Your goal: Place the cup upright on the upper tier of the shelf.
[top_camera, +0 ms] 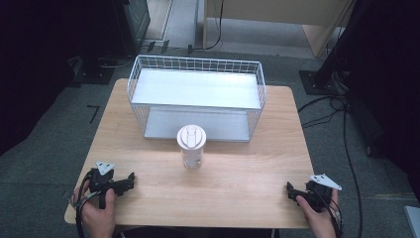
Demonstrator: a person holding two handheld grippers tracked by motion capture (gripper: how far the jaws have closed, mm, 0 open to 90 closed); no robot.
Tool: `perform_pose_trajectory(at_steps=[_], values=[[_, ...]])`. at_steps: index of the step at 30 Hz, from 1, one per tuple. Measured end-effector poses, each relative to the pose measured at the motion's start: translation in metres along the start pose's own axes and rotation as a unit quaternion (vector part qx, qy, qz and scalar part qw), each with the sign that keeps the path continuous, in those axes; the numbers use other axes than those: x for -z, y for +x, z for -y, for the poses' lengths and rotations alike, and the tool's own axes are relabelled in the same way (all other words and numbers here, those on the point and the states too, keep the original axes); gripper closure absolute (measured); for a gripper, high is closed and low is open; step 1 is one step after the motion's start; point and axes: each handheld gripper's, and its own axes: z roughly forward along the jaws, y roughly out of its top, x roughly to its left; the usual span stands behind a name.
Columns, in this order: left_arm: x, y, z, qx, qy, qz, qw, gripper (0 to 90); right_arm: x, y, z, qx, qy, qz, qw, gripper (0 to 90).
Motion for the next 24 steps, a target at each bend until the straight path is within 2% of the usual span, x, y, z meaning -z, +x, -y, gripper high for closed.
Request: perform_pose_trajectory(at_steps=[4,5,7,8,9,10,11,12,14,15,16,17,18,24], values=[[0.000,0.000,0.000,0.000,0.000,0.000,1.0000,0.0,0.000,0.000,0.000,-0.002,0.000,0.004,1.0000,1.2],[0.000,0.000,0.000,0.000,0.000,0.000,1.0000,0.0,0.001,0.003,0.000,-0.013,0.000,0.014,0.9998,1.5],[0.000,0.000,0.000,0.000,0.000,0.000,1.0000,0.0,0.002,0.004,0.000,-0.019,0.005,0.016,0.9997,1.5],[0.000,0.000,0.000,0.000,0.000,0.000,1.0000,0.0,0.005,0.011,-0.001,-0.011,0.014,0.029,0.9994,1.5],[0.000,0.000,0.000,0.000,0.000,0.000,1.0000,0.0,0.005,0.011,-0.001,-0.011,0.014,0.029,0.9994,1.5],[0.000,0.000,0.000,0.000,0.000,0.000,1.0000,0.0,0.006,0.015,-0.002,-0.001,0.012,0.030,0.9995,1.5],[0.000,0.000,0.000,0.000,0.000,0.000,1.0000,0.0,0.007,0.020,-0.003,0.013,0.007,0.021,0.9997,1.5],[0.000,0.000,0.000,0.000,0.000,0.000,1.0000,0.0,0.010,0.030,-0.005,0.016,0.000,-0.001,0.9999,1.5],[0.000,0.000,0.000,0.000,0.000,0.000,1.0000,0.0,0.011,0.038,-0.008,0.021,-0.007,-0.010,0.9997,1.4],[0.000,0.000,0.000,0.000,0.000,0.000,1.0000,0.0,0.011,0.038,-0.008,0.021,-0.007,-0.010,0.9997,1.4],[0.000,0.000,0.000,0.000,0.000,0.000,1.0000,0.0,0.012,0.048,-0.011,0.024,-0.014,-0.023,0.9994,1.5],[0.000,0.000,0.000,0.000,0.000,0.000,1.0000,0.0,0.012,0.048,-0.011,0.024,-0.014,-0.023,0.9994,1.5],[0.000,0.000,0.000,0.000,0.000,0.000,1.0000,0.0,0.012,0.059,-0.015,0.028,-0.019,-0.038,0.9987,1.5],[0.000,0.000,0.000,0.000,0.000,0.000,1.0000,0.0,0.010,0.089,-0.029,0.041,-0.036,-0.064,0.9965,1.9]])
